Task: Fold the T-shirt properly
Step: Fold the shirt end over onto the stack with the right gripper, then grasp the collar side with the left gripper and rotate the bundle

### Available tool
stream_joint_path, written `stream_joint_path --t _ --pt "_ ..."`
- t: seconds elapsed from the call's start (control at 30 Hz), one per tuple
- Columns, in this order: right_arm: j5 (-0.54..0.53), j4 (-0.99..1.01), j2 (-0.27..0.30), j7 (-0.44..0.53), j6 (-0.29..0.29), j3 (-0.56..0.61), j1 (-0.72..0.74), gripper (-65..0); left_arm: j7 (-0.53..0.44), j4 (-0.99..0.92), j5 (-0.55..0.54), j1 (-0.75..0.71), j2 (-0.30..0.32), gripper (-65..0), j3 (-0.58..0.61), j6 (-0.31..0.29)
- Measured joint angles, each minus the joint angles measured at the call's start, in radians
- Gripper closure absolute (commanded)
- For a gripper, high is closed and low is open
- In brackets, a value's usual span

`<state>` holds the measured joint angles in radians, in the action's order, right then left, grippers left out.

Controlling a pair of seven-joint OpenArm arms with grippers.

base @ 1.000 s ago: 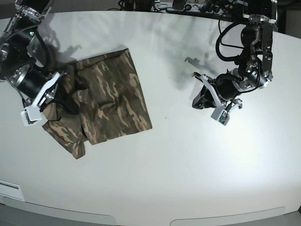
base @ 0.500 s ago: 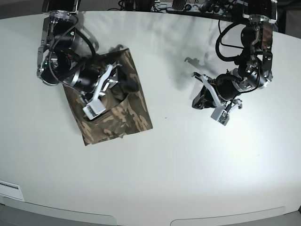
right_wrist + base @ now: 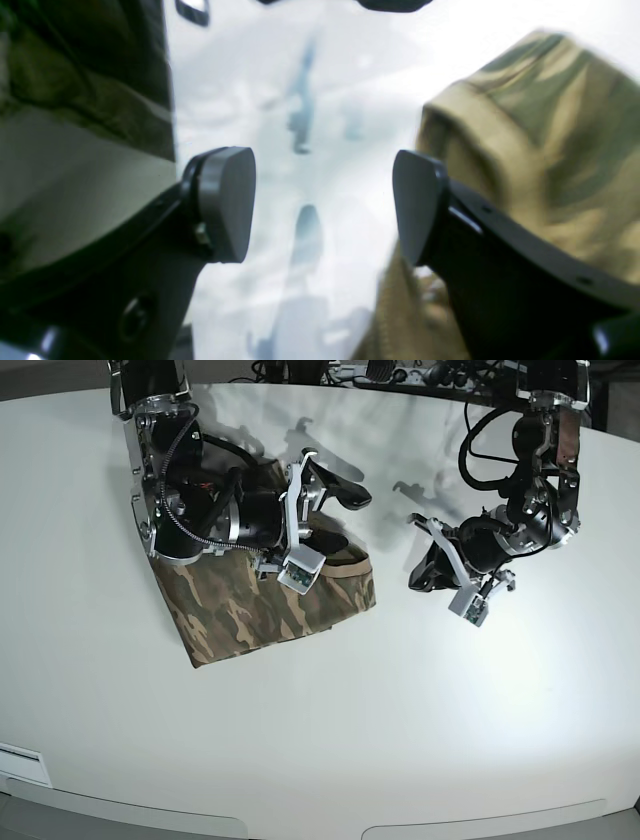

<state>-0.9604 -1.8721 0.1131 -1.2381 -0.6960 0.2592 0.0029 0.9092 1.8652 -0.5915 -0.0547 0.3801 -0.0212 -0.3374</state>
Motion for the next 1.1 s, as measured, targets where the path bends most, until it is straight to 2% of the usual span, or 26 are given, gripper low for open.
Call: stream_joint_path --t 0.1,0.23,0.3,0.37,0.4,0.43,0.5,0.57,0.67,0.77,0.9,1.1 --pt "-0.045 0.0 0.0 0.005 0.0 -0.035 0.059 -28.2 0.0 0.0 0.0 0.005 0.0 0.0 0.0 -0.031" --pt "-0.262 -0.002 0.0 0.007 0.0 -0.121 0.098 -26.9 0.0 0.0 -0.015 0.004 0.0 0.0 0.0 -0.061" --pt "-0.285 -0.002 -0.003 0.006 0.0 -0.16 0.11 -26.9 0.001 0.0 -0.031 0.003 0.0 0.0 0.0 -0.068" --pt "-0.236 -0.002 -0.003 0.006 0.0 -0.196 0.124 -26.5 0.001 0.0 -0.031 0.003 0.0 0.0 0.0 -0.068" --pt "-0.191 -0.002 -0.003 0.011 -0.001 -0.214 0.131 -23.3 0.002 0.0 -0.048 0.003 0.0 0.0 0.0 -0.069" --pt "-0.131 -0.002 -0.002 0.035 -0.001 -0.229 0.135 -17.0 0.006 -0.001 -0.082 0.003 0.0 0.0 0.0 -0.096" --pt "0.013 -0.002 -0.003 0.096 0.0 -0.253 0.136 0.0 0.014 0.0 -0.183 0.003 0.0 0.0 0.0 -0.19" --pt "0.153 0.007 0.007 0.157 0.003 -0.257 0.133 0.0 0.05 0.0 -0.304 0.005 -0.003 0.0 0.0 -0.276" --pt "0.278 0.073 0.045 0.298 0.002 -0.256 0.134 0.0 0.112 0.002 -0.387 0.014 -0.003 0.0 0.038 -0.3" --pt "0.359 0.171 0.079 0.394 0.003 -0.255 0.152 0.0 0.112 0.018 -0.349 0.019 -0.003 0.0 0.135 -0.302" --pt "0.38 0.301 0.122 0.43 0.001 -0.249 0.225 0.0 0.088 0.024 -0.189 0.037 -0.029 0.0 0.299 -0.303" --pt "0.397 0.483 0.158 0.444 0.003 -0.143 0.36 0.0 -0.029 0.018 0.1 0.038 -0.109 0.0 0.51 -0.219"
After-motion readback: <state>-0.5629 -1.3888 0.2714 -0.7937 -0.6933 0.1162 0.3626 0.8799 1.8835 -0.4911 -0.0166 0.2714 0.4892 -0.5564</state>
